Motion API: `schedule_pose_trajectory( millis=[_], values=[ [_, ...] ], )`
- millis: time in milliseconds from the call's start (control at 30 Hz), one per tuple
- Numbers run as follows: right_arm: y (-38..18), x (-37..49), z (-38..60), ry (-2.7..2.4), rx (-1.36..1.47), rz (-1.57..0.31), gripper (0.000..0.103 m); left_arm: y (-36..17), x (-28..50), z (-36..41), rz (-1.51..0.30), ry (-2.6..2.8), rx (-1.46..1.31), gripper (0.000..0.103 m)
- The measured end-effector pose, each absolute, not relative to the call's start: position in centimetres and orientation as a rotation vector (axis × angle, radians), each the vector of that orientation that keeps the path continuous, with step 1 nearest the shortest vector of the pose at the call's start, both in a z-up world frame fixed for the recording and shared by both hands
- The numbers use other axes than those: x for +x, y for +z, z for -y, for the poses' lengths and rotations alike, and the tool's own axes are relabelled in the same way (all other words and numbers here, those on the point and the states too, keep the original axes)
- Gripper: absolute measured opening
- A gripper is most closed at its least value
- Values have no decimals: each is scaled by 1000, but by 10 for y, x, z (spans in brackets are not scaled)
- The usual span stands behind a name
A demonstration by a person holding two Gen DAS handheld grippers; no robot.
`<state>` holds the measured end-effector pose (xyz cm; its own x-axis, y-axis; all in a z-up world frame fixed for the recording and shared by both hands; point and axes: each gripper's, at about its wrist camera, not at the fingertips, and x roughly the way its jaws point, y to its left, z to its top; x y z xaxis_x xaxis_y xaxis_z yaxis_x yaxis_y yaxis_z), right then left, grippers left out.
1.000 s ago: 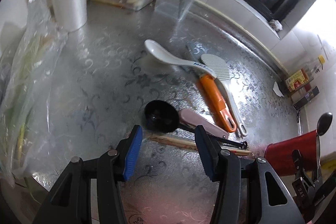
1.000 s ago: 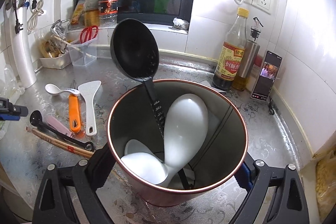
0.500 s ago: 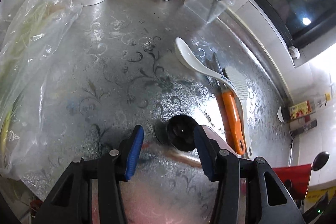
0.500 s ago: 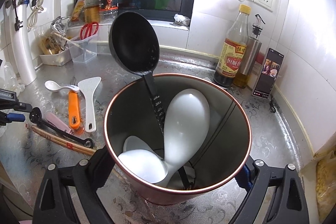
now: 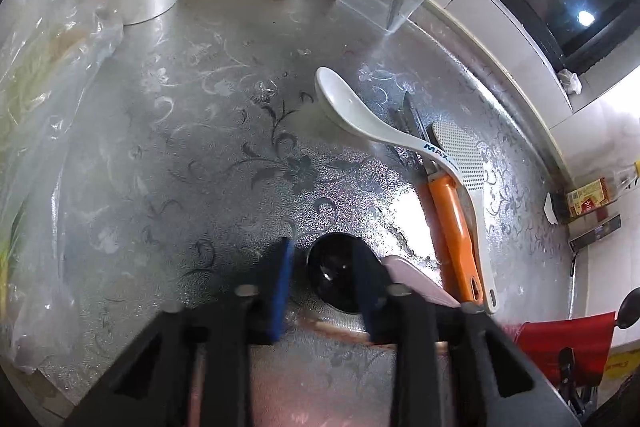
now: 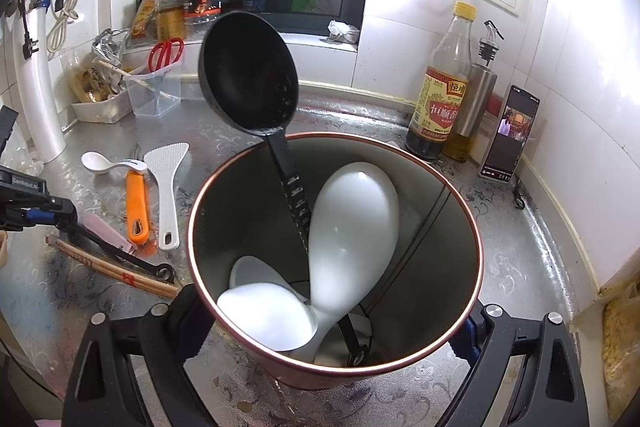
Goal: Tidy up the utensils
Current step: 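Lower the left gripper onto the black scoop and close on it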
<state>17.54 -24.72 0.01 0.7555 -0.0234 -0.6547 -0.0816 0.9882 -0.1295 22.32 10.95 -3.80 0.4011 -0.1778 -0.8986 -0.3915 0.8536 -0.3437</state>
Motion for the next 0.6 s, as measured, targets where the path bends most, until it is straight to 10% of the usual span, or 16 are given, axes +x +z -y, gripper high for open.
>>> schedule_pose_trajectory(
  millis=[600],
  values=[
    [0,177,245,32,-153,-722,94,-26,205,-111,-1087,135,-576,8]
  ],
)
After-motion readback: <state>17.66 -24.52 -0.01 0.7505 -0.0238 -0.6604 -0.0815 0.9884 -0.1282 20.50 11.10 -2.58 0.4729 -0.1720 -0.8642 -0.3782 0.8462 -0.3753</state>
